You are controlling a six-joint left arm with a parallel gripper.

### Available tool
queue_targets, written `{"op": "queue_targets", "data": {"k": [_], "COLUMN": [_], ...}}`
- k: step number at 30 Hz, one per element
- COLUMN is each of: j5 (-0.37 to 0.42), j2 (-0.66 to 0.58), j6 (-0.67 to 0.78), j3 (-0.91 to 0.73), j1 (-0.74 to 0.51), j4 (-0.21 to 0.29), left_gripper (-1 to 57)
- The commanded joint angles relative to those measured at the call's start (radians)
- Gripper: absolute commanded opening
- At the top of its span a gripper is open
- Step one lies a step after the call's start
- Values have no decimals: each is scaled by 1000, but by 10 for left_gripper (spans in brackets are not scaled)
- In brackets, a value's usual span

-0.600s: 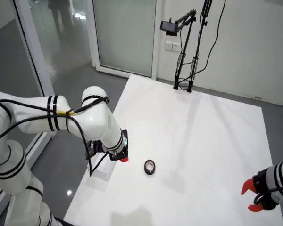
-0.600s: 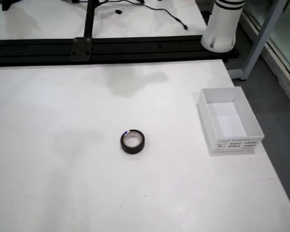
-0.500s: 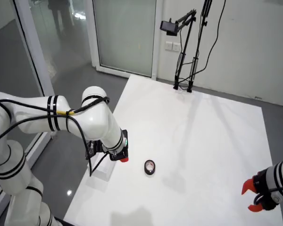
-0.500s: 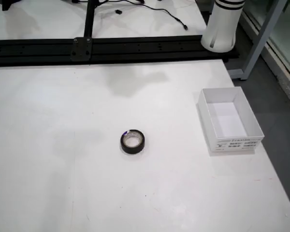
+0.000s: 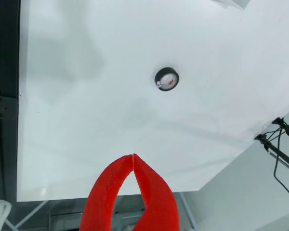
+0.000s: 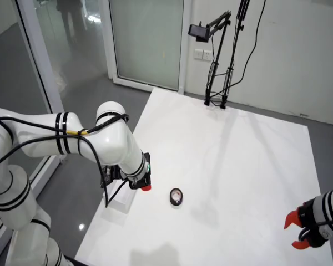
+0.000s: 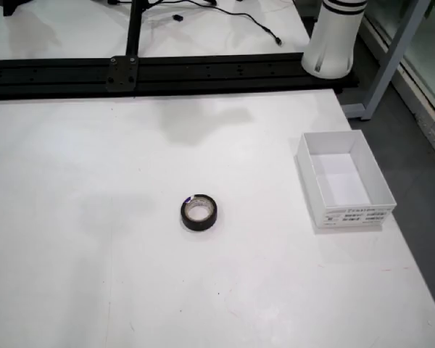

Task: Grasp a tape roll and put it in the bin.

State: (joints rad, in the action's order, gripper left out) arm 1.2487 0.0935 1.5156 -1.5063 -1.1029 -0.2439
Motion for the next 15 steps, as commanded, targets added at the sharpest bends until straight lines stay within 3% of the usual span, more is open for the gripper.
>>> {"op": "queue_targets", "data": {"k": [1,15], "j5": [2,9], "j2": [0,0], "j6": [0,0], "j3": [0,0], "j1": [2,34], "j4": [-12,-18], "left_gripper": [-4,-4]}}
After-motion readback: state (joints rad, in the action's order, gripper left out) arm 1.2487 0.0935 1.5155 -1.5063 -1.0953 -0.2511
